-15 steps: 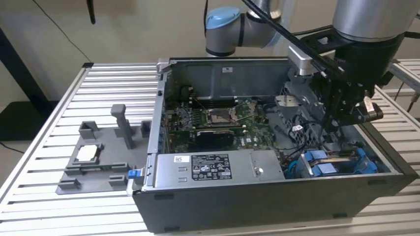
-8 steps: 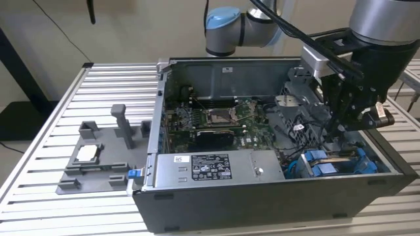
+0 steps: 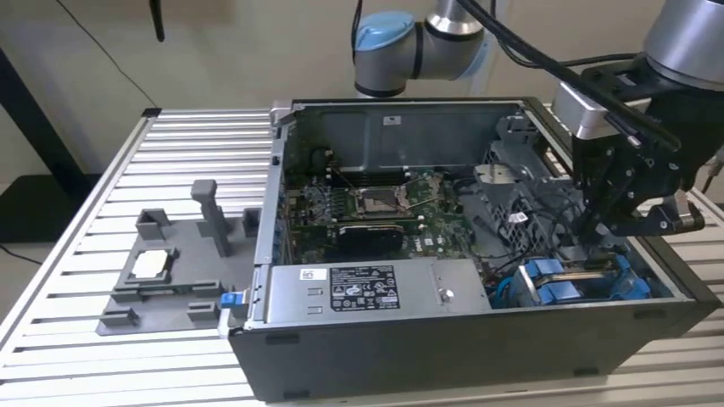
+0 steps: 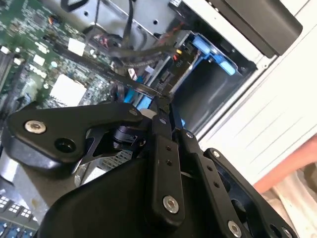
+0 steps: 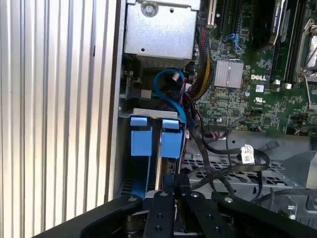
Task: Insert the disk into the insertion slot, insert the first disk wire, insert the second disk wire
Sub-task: 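Insert the second disk wire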
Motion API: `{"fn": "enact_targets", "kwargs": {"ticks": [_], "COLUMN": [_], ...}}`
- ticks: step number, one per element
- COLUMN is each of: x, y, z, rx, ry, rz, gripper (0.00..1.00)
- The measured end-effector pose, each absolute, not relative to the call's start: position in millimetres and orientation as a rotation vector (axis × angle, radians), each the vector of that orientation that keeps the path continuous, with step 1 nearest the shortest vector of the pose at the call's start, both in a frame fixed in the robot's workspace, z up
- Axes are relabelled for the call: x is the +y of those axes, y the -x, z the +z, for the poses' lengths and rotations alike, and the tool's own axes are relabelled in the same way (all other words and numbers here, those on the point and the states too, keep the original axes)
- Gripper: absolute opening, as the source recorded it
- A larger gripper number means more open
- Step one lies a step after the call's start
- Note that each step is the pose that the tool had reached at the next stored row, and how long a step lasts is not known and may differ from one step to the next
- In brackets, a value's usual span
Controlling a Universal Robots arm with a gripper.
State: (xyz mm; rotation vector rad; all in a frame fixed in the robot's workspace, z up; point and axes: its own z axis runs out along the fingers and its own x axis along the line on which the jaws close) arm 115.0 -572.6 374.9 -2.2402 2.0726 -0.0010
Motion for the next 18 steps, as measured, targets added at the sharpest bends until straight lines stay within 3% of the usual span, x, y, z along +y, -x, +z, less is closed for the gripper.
{"fn": "enact_targets", "kwargs": {"ticks": [9, 18], "x": [-580.6, -581.4], "y": [-123.8, -131.9], "z": [372.9, 358.5], "rx": [2.068, 2.074], "ry": [2.225, 2.228], "rz": [0.099, 0.110], "gripper": [0.16, 0.16]}}
